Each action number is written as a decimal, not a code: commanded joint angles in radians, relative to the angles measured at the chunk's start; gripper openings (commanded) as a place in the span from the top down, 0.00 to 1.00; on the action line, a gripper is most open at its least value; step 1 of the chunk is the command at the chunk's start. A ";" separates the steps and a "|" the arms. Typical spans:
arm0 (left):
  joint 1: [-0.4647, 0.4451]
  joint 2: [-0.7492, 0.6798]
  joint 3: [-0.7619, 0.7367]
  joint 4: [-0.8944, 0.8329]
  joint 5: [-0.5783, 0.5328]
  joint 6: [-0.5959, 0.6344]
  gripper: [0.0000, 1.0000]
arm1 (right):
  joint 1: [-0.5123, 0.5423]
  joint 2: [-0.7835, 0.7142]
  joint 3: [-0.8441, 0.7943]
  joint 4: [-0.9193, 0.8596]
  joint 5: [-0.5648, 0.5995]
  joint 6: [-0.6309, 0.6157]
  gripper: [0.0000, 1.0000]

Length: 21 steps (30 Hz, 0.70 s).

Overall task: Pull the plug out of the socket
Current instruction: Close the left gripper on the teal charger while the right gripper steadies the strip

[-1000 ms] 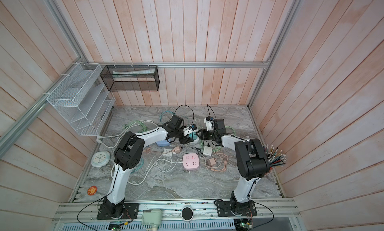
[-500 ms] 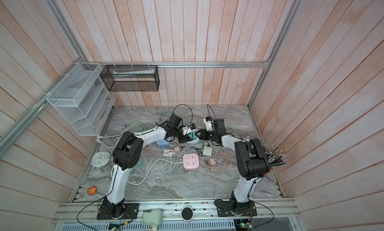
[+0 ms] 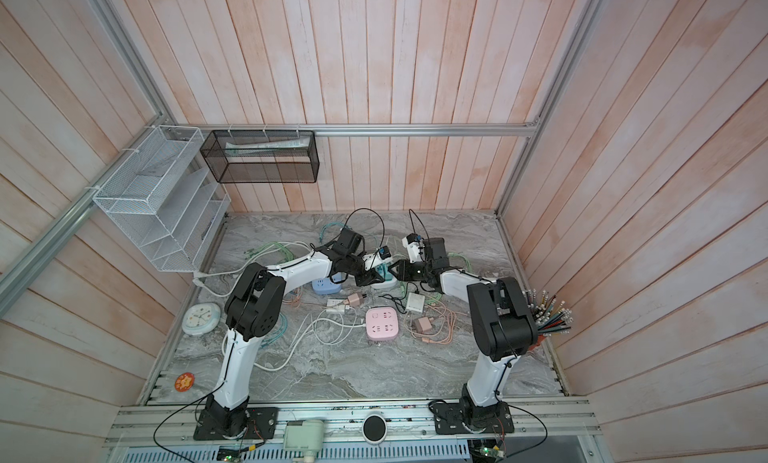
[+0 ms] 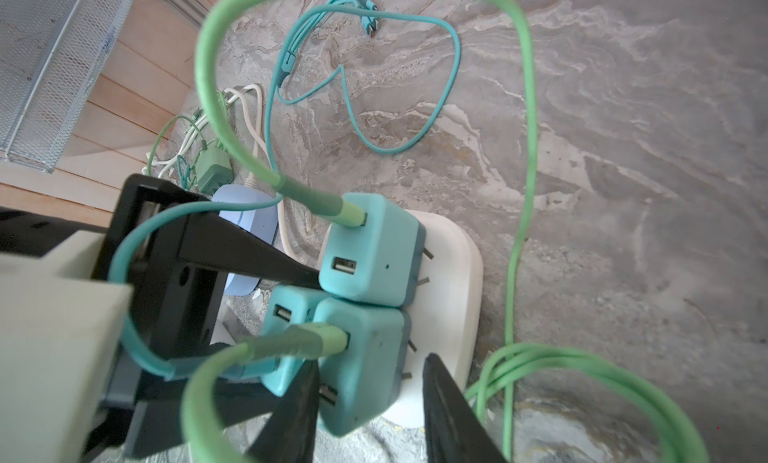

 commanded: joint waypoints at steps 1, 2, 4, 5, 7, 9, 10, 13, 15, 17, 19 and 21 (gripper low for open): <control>0.007 -0.018 0.052 0.034 0.073 -0.058 0.85 | 0.020 0.040 -0.004 -0.074 0.059 -0.042 0.64; 0.011 -0.022 0.051 0.047 0.084 -0.074 0.85 | 0.025 0.040 -0.009 -0.074 0.063 -0.047 0.65; 0.017 -0.025 0.050 0.077 0.096 -0.116 0.91 | 0.030 0.039 -0.017 -0.075 0.069 -0.049 0.67; 0.021 -0.027 0.049 0.099 0.111 -0.145 0.94 | 0.033 0.040 -0.022 -0.074 0.074 -0.050 0.67; 0.025 -0.027 0.052 0.131 0.136 -0.189 0.96 | 0.038 0.042 -0.030 -0.074 0.080 -0.051 0.67; 0.025 -0.025 0.056 0.154 0.140 -0.219 1.00 | 0.044 0.046 -0.036 -0.078 0.087 -0.054 0.69; 0.025 -0.026 0.057 0.163 0.137 -0.227 1.00 | 0.047 0.048 -0.039 -0.078 0.091 -0.054 0.70; 0.019 -0.033 0.046 0.177 0.068 -0.209 1.00 | 0.052 0.048 -0.049 -0.083 0.099 -0.055 0.70; 0.001 -0.049 0.020 0.182 -0.010 -0.155 1.00 | 0.053 0.050 -0.052 -0.090 0.104 -0.057 0.70; -0.021 -0.069 -0.016 0.198 -0.067 -0.102 1.00 | 0.054 0.052 -0.049 -0.096 0.107 -0.059 0.70; -0.038 -0.091 -0.065 0.249 -0.122 -0.076 1.00 | 0.053 0.054 -0.047 -0.098 0.115 -0.060 0.70; -0.045 -0.112 -0.109 0.312 -0.160 -0.071 1.00 | 0.055 0.056 -0.046 -0.101 0.121 -0.059 0.71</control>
